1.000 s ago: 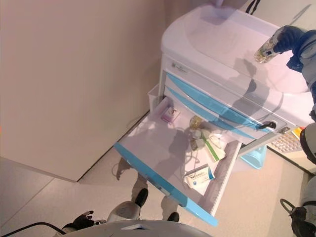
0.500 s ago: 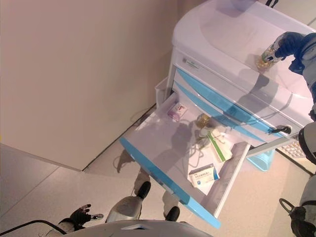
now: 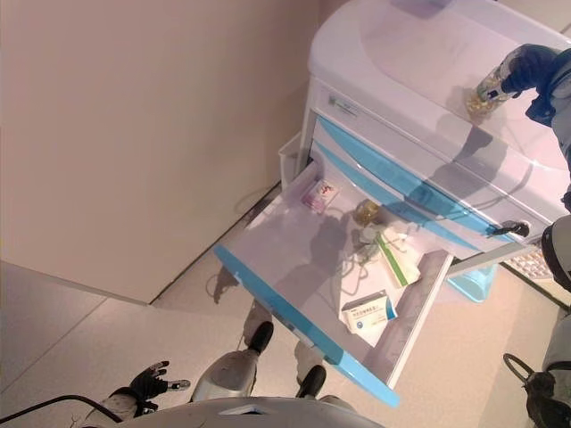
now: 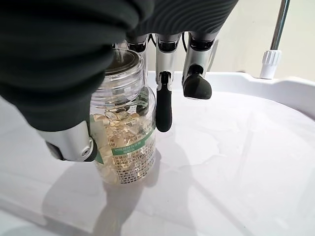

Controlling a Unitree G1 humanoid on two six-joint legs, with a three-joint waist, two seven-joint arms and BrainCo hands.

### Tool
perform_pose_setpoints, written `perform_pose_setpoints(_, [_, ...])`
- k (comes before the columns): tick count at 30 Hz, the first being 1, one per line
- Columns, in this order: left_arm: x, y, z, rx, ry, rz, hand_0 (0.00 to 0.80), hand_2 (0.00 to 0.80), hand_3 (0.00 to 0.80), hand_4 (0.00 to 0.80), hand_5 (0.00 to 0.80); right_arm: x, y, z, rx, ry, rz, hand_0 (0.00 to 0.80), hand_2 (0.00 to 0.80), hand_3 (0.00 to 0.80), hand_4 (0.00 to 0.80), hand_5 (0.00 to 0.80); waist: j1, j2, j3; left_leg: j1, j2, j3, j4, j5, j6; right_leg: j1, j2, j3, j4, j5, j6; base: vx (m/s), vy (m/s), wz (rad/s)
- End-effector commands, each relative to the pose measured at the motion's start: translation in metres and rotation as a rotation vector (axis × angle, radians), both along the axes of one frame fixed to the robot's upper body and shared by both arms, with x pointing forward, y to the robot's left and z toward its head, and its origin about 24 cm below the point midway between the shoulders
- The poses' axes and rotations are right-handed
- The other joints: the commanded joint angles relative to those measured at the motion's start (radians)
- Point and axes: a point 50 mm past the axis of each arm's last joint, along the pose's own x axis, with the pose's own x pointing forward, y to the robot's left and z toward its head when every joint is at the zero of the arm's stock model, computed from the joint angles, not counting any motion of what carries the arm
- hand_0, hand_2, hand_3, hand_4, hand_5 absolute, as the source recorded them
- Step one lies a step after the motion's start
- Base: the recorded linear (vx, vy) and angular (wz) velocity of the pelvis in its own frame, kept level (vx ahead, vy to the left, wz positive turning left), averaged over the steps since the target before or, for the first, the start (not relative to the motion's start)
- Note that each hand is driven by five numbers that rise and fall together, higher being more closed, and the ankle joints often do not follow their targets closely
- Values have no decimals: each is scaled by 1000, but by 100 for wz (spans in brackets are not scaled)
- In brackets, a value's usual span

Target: Open the drawer and pick up the medicine

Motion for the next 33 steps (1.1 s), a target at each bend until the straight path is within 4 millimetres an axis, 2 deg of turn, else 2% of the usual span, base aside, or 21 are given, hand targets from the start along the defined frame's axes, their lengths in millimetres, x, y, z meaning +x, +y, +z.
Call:
perform_pose_setpoints(1, [-1,12,6,23,-15,-13,0,0,0,0,0,-2,4,21,-96,-22,-4,0,0,0,0,0,13,-4,15,27,-10,19,1,-103,-7,-6,1,8,55,-20,13,0,0,0])
perform_pose_setpoints(20, [-7,11,4,23,-2,-14,0,0,0,0,0,-5,11,40,-103,-309,65,0,0,0,0,0,10,-3,3,42,-11,26,1,-111,-4,5,-3,12,53,-16,24,0,0,0])
perform_pose_setpoints(27, [-11,10,2,24,10,-16,0,0,0,0,0,-7,19,50,-78,-473,123,0,0,0,0,0,4,-3,-11,52,-12,29,1,-117,-4,10,-2,18,50,-15,28,0,-1,-1])
perform_pose_setpoints(33, [-13,11,2,28,20,-19,0,0,0,0,0,-8,30,57,25,-525,207,0,0,0,0,0,-7,-4,-21,61,-10,37,1,-123,-4,15,-3,25,49,-15,31,-2,-11,-7])
